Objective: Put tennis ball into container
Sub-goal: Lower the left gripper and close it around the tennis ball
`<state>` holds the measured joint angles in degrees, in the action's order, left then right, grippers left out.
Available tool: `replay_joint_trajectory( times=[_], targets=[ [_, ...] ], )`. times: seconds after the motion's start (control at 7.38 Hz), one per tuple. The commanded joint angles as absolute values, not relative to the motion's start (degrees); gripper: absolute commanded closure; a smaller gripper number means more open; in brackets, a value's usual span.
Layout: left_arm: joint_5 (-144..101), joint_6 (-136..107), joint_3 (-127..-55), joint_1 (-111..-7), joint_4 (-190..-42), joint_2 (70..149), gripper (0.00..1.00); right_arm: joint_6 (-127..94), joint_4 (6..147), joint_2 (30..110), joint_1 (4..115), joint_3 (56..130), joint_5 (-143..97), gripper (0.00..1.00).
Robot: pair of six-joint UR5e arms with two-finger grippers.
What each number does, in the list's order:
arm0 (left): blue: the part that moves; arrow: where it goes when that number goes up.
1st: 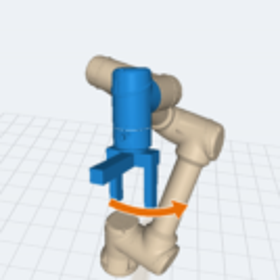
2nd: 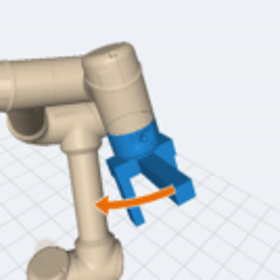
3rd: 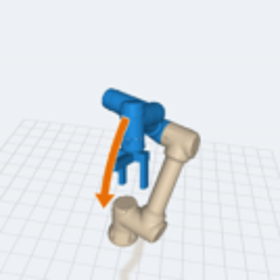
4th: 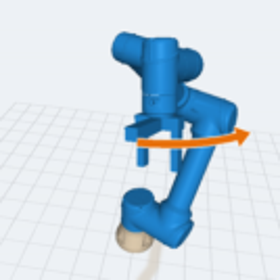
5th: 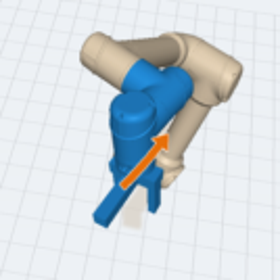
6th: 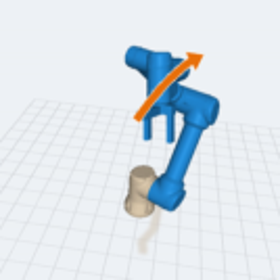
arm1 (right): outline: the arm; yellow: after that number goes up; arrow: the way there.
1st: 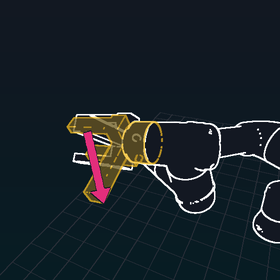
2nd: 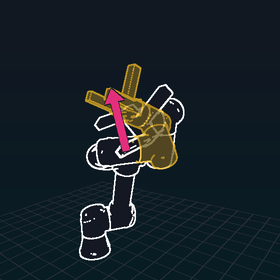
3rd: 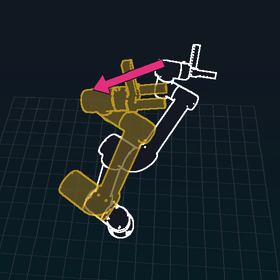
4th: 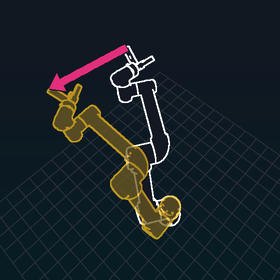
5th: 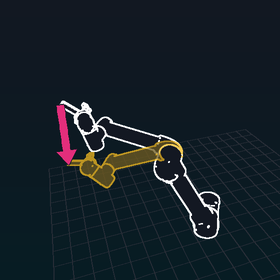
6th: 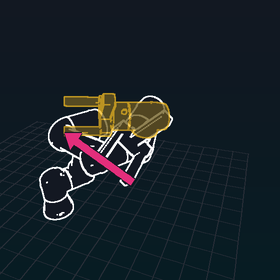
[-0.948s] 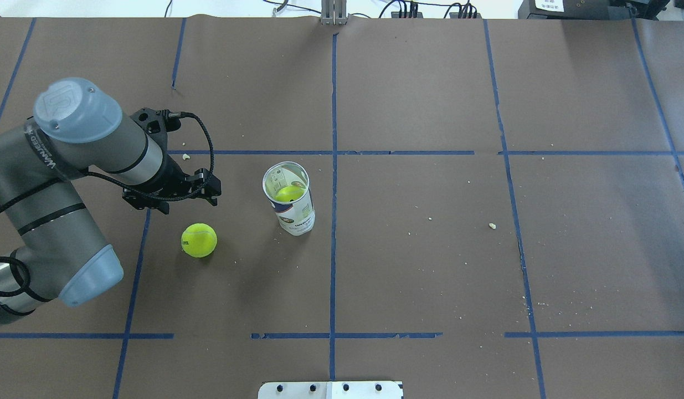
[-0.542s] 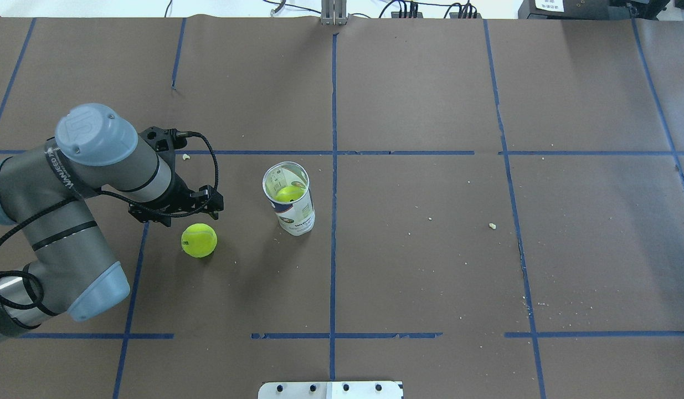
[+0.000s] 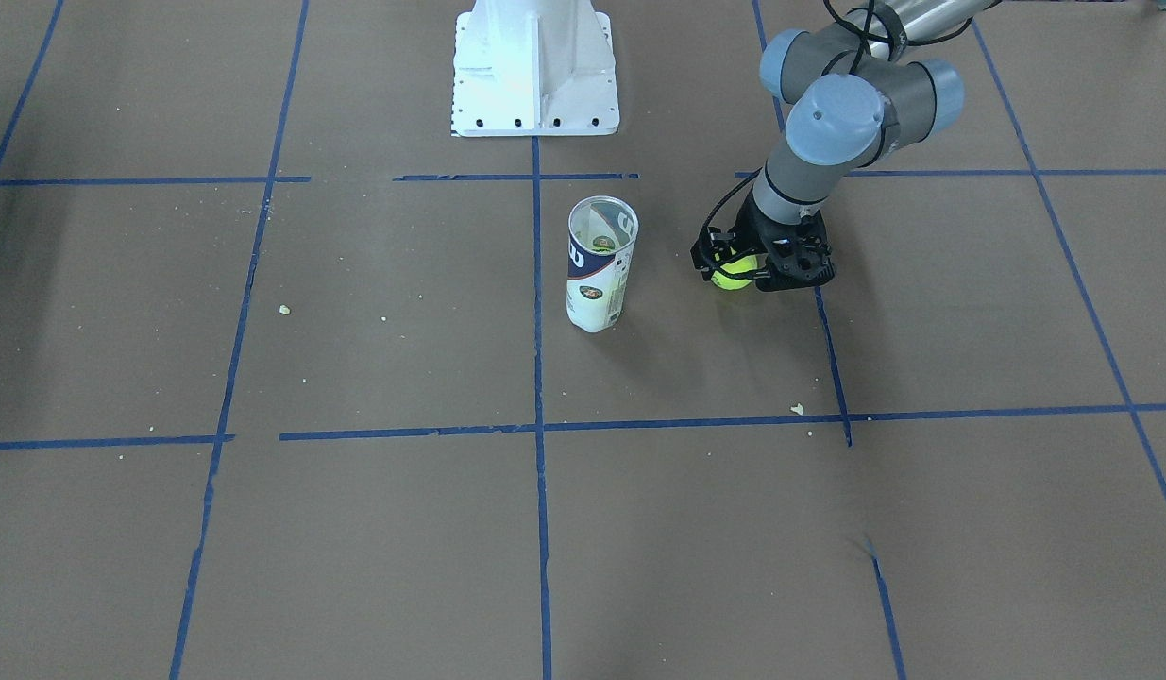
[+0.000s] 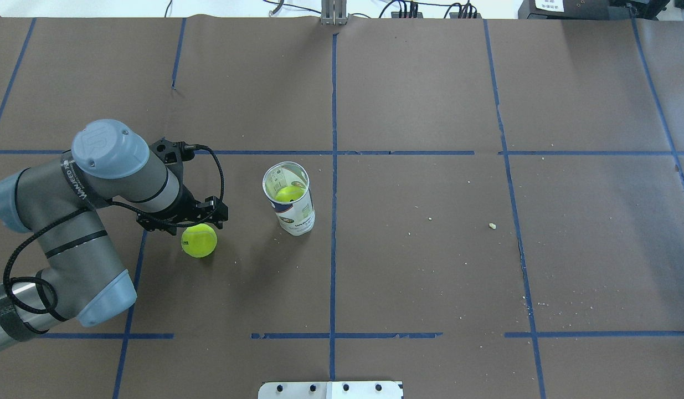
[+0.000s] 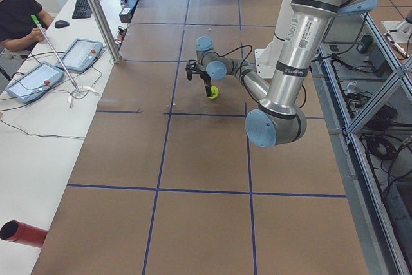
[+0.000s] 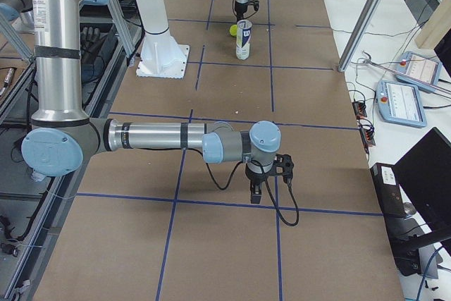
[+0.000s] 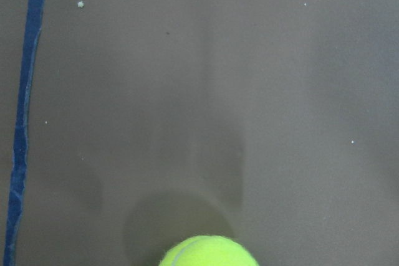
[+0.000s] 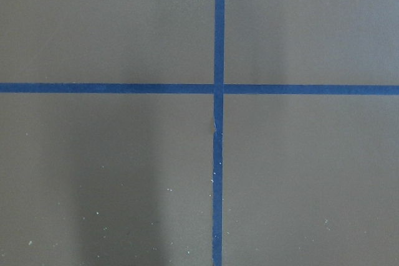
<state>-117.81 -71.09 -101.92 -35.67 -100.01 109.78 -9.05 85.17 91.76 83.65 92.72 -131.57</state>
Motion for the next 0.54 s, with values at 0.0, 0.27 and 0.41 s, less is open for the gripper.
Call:
replay_joint_trajectory(
  times=[0.0, 0.27, 0.41],
  targets=[
    [-117.77, -71.02, -101.51, -34.55, -100.11, 109.6, 0.0, -9.05, 85.17, 91.76, 83.67, 92.72, -131.57, 0.0],
    [-117.77, -70.75, -101.6, -34.1, -100.2, 108.98, 0.0, -9.05, 85.17, 91.76, 83.67, 92.72, -131.57, 0.0],
    [-117.77, -70.58, -101.78, -34.1, -100.2, 108.9, 0.19, -9.05, 85.17, 91.76, 83.67, 92.72, -131.57, 0.0]
  ],
)
